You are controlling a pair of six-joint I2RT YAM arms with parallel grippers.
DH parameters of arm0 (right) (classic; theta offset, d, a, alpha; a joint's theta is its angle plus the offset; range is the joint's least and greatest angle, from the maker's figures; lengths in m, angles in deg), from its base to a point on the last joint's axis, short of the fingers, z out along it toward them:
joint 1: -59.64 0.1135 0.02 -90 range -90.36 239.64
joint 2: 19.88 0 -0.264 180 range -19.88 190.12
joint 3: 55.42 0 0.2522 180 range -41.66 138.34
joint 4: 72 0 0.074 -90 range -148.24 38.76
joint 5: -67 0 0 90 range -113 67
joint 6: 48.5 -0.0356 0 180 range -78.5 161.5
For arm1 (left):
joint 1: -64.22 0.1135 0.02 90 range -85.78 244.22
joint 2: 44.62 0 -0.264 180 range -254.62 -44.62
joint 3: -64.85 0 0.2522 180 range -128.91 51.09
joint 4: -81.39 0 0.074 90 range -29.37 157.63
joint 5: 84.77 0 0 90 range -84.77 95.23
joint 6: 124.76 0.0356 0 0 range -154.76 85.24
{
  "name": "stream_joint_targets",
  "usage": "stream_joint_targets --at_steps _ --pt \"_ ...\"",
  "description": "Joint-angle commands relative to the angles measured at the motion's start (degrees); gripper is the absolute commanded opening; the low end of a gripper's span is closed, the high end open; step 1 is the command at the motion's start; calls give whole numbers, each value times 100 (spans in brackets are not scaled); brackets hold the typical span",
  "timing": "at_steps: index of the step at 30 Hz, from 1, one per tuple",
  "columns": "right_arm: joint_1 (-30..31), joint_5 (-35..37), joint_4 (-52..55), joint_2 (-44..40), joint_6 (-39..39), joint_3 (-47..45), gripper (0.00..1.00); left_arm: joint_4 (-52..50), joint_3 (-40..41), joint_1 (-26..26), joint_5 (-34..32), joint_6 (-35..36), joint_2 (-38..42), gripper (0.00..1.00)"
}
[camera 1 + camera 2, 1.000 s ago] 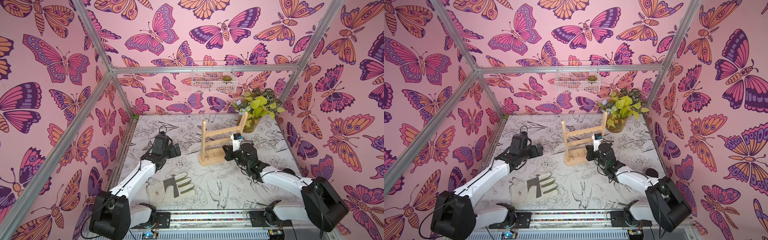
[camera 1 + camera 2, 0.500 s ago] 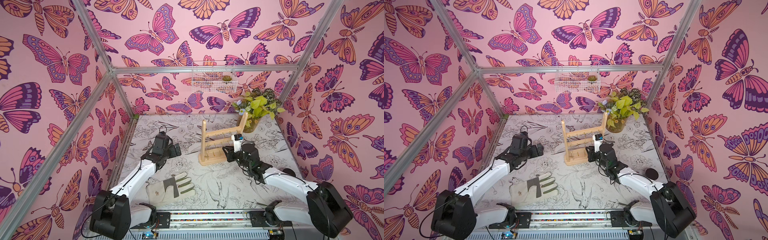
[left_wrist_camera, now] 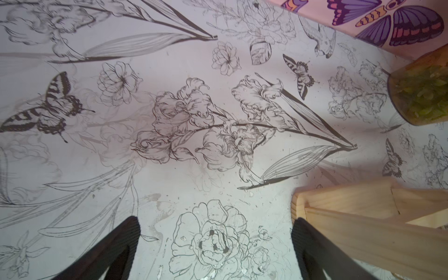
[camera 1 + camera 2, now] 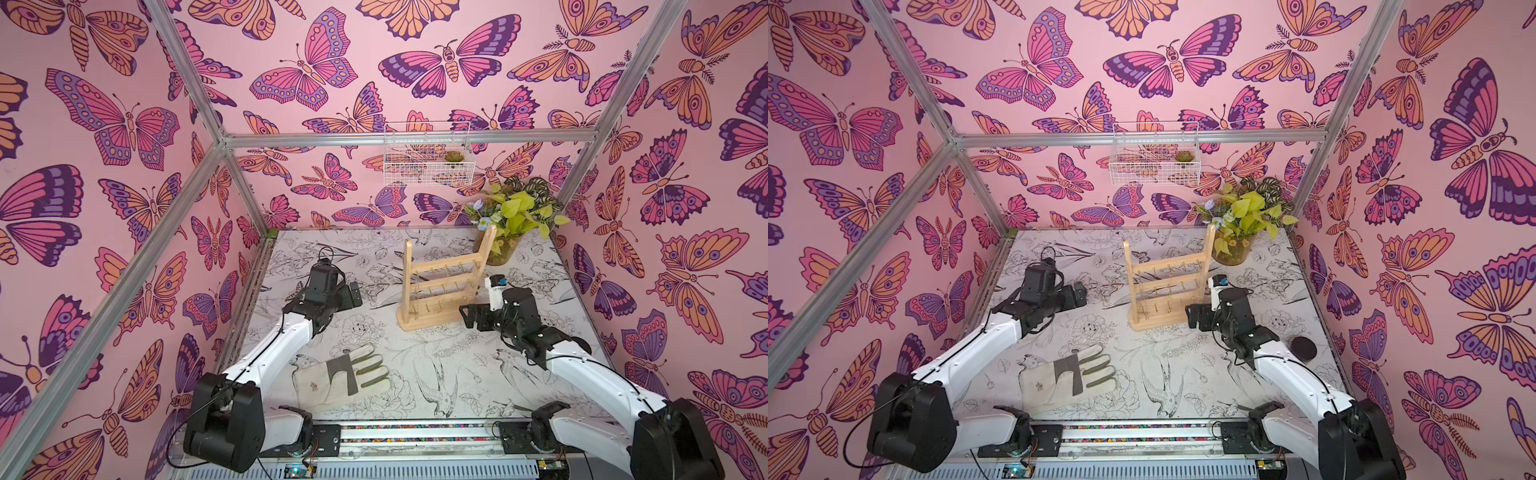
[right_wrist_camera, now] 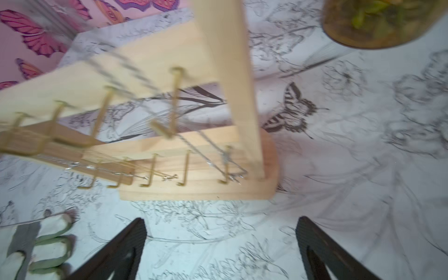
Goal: Hang the necklace on the jewelry display stand
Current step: Adjust the necklace on the stand, then reset both arms
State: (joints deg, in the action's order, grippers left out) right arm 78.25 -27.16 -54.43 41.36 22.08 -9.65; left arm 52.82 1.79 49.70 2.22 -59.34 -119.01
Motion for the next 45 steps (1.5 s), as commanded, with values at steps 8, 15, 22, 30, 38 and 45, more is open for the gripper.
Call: stream_joint_targets --at_steps 8,15,22,30,38,45 --pt "-1541 2696 -495 -382 358 -263 99 950 454 870 -1299 1513 -91 100" --pt "-1604 3161 -3380 1337 1012 -664 99 2708 1430 1713 -927 1884 -547 100" --pt "-1620 2084 -4787 2373 1390 -846 99 4203 1828 2071 233 1905 -928 100" --pt "-1669 1785 -5163 2497 1459 -967 99 7279 2982 1783 837 2483 -1541 100" --pt "-1665 1759 -5101 2496 1479 -946 99 6633 2785 1681 753 2581 -1445 100" --pt "-1664 1629 -5136 2489 1535 -965 99 6468 2747 1623 538 2577 -1378 100"
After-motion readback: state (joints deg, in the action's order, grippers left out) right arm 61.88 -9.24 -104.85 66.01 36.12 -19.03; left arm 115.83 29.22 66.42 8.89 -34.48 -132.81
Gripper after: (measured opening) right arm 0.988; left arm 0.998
